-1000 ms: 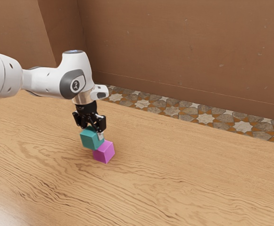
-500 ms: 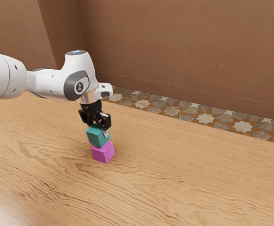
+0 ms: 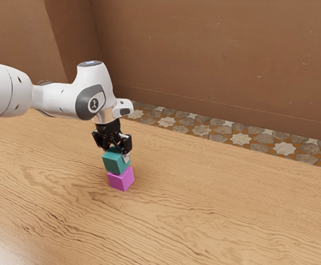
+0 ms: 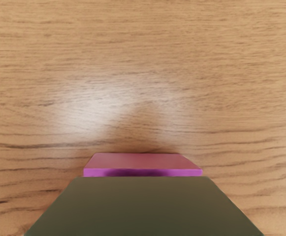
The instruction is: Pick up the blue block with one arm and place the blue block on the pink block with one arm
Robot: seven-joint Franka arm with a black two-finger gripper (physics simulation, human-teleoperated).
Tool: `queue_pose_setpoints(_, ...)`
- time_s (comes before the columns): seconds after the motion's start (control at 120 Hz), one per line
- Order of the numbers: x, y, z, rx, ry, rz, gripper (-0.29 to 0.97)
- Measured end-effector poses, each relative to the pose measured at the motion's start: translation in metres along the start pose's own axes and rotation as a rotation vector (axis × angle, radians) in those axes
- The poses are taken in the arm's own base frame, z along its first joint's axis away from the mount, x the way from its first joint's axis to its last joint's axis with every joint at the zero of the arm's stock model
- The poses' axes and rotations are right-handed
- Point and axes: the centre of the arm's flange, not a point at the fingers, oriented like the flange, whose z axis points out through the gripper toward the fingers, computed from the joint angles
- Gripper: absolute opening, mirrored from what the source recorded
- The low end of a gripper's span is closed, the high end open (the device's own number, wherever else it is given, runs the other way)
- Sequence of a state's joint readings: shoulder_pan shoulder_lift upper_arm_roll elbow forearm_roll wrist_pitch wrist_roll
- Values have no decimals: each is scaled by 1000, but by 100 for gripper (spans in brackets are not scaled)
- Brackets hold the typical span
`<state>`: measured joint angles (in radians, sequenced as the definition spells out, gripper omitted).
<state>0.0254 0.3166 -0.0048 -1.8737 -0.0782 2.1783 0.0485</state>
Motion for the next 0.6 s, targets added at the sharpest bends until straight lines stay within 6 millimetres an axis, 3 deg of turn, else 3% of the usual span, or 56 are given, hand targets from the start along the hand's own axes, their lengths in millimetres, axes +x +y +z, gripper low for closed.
queue_pose_setpoints(0.6,-2,0,5,1,-10,-39,36)
